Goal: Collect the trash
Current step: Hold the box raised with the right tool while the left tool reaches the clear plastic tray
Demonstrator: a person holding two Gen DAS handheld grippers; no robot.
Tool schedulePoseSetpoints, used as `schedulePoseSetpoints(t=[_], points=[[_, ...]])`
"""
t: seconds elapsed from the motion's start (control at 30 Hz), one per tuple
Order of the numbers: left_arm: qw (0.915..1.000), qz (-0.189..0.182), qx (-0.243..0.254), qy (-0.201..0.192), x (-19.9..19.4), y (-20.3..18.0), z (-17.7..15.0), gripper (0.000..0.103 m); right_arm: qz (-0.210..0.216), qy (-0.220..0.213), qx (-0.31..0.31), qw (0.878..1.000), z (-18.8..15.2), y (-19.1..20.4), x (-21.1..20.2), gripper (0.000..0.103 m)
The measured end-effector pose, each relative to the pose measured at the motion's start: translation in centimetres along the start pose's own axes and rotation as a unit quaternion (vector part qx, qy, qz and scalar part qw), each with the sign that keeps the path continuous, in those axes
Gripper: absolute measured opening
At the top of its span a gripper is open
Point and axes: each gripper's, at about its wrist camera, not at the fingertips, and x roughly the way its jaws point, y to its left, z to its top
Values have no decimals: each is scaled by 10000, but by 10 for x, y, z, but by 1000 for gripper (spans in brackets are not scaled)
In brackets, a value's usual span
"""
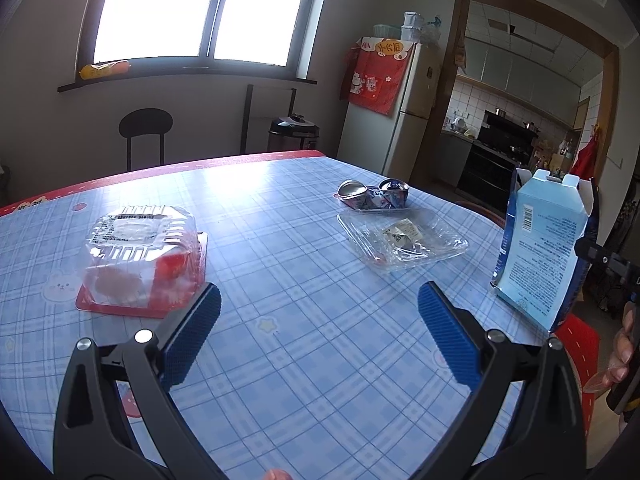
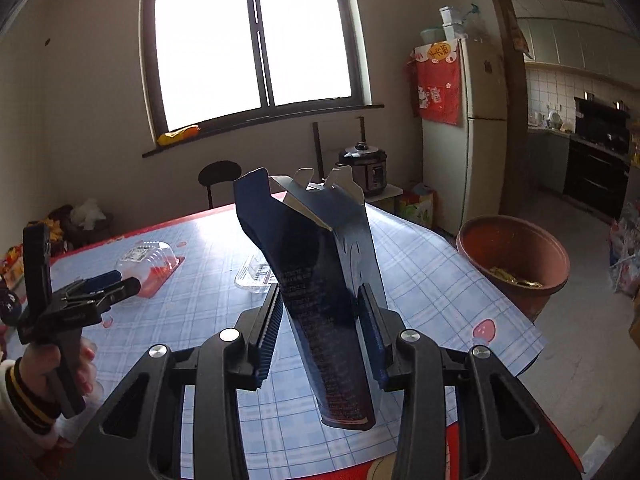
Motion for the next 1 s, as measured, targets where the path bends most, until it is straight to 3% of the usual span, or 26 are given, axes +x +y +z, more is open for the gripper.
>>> schedulePoseSetpoints(t=[0.2,0.37,0.6,0.83,1.0], points=[[9999,-39,-108,42,1,4,-1,97,-196,-119,519,9984,-15,-22,-6,38],[9999,-43,-78,58,2,3,-2,97,-401,45,742,9964,-25,-37,1,37],[9997,-145,-128,126,2,4,-2,97,-378,73,1036,9939,-38,-49,9,34],[9985,-55,-540,84,0,14,-5,97,-163,-517,1276,9903,-37,-60,-3,33],[9985,-13,-502,221,6,8,-9,96,-7,-987,1228,9875,-30,-57,0,33]])
